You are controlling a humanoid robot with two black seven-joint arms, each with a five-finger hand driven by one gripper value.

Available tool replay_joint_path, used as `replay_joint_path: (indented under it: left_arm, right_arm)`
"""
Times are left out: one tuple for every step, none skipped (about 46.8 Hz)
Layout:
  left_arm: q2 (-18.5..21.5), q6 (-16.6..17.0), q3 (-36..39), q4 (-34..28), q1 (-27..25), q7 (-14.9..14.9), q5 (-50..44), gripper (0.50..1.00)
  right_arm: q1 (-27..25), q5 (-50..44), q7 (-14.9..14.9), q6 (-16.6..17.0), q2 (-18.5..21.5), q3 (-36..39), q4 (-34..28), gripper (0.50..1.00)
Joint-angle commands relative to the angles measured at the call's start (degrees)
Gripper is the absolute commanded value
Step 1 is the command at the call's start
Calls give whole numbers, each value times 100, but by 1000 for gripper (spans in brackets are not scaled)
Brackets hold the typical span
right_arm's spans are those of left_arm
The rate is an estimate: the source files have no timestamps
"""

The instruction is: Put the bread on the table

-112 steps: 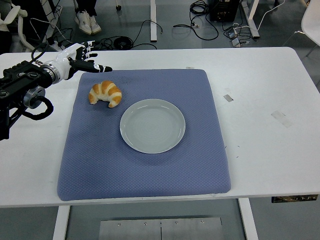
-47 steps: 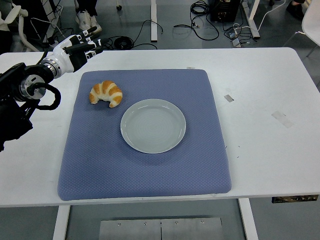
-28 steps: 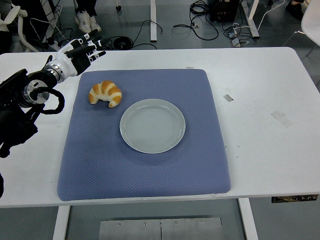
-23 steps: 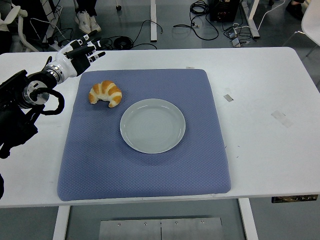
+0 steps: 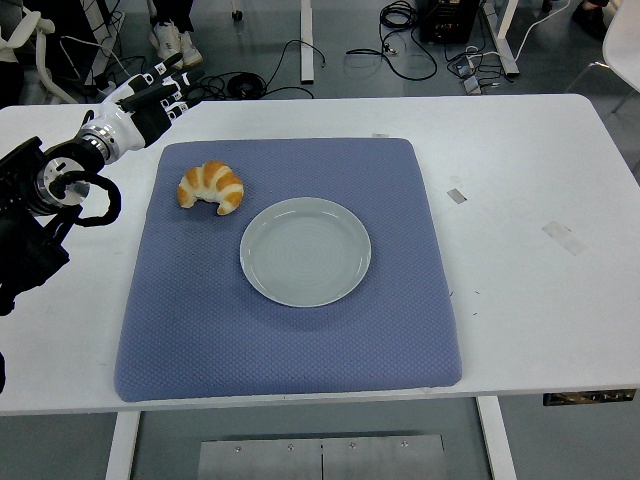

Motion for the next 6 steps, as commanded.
replay_joint_path:
  left_arm:
    - [-1,-2,7,0,30,-9,-1,981]
    - [-1,7,7,0,30,-9,-1,981]
    - [-1,7,7,0,39,-17,8,981]
    - [-1,-2,7,0,39,-17,0,981]
    - [-1,-2,-2,0,39,-9,-1,981]
    - [-1,-2,-2,0,39,-9,-1,981]
  right_arm:
    - [1,0,0,1,0,0,0,1000]
    - [1,0,0,1,0,0,0,1000]
    - [1,0,0,1,0,0,0,1000]
    - [1,0,0,1,0,0,0,1000]
    - [1,0,0,1,0,0,0,1000]
    - [1,0,0,1,0,9,0,1000]
